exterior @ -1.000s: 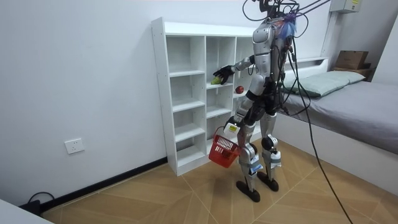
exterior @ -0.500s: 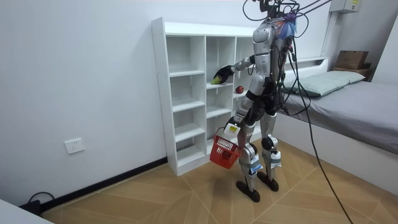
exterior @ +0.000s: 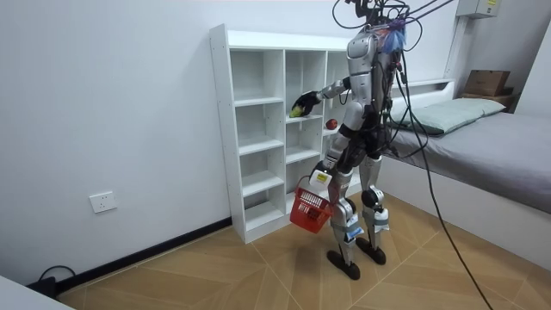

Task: Collect fruits from the closet

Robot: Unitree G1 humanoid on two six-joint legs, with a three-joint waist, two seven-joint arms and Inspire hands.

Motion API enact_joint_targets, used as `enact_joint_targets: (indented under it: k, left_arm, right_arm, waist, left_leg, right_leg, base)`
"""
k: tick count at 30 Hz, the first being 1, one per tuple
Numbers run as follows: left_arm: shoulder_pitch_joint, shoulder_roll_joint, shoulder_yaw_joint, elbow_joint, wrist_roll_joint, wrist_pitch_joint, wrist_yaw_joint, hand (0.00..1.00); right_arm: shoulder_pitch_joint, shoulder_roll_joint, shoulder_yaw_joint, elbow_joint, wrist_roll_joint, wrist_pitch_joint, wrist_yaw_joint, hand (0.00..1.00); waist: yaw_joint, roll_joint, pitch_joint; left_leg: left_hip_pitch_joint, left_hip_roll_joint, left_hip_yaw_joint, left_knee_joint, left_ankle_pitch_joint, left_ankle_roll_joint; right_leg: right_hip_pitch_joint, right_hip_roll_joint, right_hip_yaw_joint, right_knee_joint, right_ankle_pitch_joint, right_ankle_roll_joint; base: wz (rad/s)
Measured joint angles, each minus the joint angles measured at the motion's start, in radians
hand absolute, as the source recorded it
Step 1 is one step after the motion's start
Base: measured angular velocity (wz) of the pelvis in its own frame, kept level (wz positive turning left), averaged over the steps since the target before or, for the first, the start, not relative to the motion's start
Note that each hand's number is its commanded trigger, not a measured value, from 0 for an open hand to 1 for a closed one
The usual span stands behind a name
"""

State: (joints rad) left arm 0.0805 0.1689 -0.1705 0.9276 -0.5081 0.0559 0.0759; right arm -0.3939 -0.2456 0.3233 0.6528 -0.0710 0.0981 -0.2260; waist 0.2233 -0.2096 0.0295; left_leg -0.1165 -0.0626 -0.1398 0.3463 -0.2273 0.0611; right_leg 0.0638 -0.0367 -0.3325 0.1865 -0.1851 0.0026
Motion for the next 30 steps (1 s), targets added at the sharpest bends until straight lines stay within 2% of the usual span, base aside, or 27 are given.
enact_joint_targets:
  k: [13, 17, 20, 22, 24, 26, 27, 30]
  left_arm:
    - [-0.005, -0.006, 0.002, -0.001, -0.001, -0.005, 0.0, 1.0]
    - [-0.004, -0.008, 0.002, -0.001, -0.001, -0.013, 0.0, 1.0]
    - [-0.016, -0.021, -0.007, -0.004, -0.01, -0.016, 0.006, 1.0]
    - [-0.034, -0.037, -0.031, 0.01, -0.006, -0.026, 0.007, 1.0]
    - [-0.033, -0.044, -0.045, 0.019, -0.001, -0.035, 0.007, 1.0]
    - [-0.032, -0.052, -0.057, 0.028, 0.013, -0.036, 0.003, 1.0]
    - [-0.031, -0.056, -0.059, 0.028, 0.039, -0.036, 0.002, 1.0]
    - [-0.04, -0.063, -0.06, 0.039, 0.068, -0.043, 0.002, 1.0]
  right_arm:
    - [-0.015, 0.0, 0.005, -0.027, 0.002, 0.005, 0.012, 1.0]
    - [-0.006, 0.005, 0.005, -0.145, -0.01, 0.001, 0.012, 1.0]
    - [0.032, 0.01, 0.015, -0.206, -0.012, -0.036, 0.01, 1.0]
    - [0.102, 0.022, 0.031, -0.238, -0.052, -0.055, 0.018, 1.0]
    - [0.155, 0.043, 0.048, -0.268, -0.076, -0.056, 0.032, 1.0]
    - [0.218, 0.053, 0.049, -0.284, -0.08, -0.086, 0.041, 1.0]
    - [0.246, 0.051, 0.049, -0.309, -0.083, -0.101, 0.045, 1.0]
    - [0.3, 0.055, 0.054, -0.352, -0.086, -0.117, 0.08, 1.0]
  waist:
    - [-0.002, -0.001, -0.0007]
    - [-0.034, 0.006, -0.0011]
    - [-0.049, 0.022, -0.0026]
    - [-0.048, 0.042, -0.011]
    - [-0.054, 0.064, -0.011]
    - [-0.059, 0.084, -0.0166]
    - [-0.065, 0.093, -0.0221]
    - [-0.088, 0.098, -0.0228]
  left_leg:
    - [-0.007, 0.001, 0.007, -0.003, 0.0, 0.0]
    - [-0.018, 0.0, 0.002, 0.01, 0.0, 0.0]
    - [-0.013, 0.0, 0.005, 0.012, 0.0, 0.0]
    - [-0.007, 0.0, 0.019, 0.005, 0.002, 0.003]
    - [0.003, 0.001, 0.034, -0.013, 0.005, 0.007]
    - [0.009, 0.002, 0.055, -0.03, 0.008, 0.011]
    - [0.01, 0.003, 0.071, -0.039, 0.01, 0.012]
    - [0.021, 0.005, 0.084, -0.049, 0.013, 0.013]
  right_leg:
    - [-0.009, -0.001, -0.001, 0.0, 0.0, 0.0]
    - [-0.014, 0.0, 0.0, -0.002, 0.0, 0.0]
    - [-0.011, 0.0, 0.011, 0.0, 0.0, 0.0]
    - [-0.012, -0.007, 0.027, 0.001, 0.0, 0.0]
    - [-0.015, -0.011, 0.031, 0.0, 0.0, 0.001]
    - [-0.021, -0.012, 0.039, -0.001, 0.0, 0.002]
    - [-0.029, -0.013, 0.061, 0.0, 0.0, 0.002]
    - [-0.03, -0.011, 0.086, -0.001, 0.0, 0.003]
  base:
    - [-0.01]
    - [0.02]
    - [0.02]
    - [-0.13]
    - [-0.31]
    - [-0.35]
    - [-0.31]
    - [-0.18]
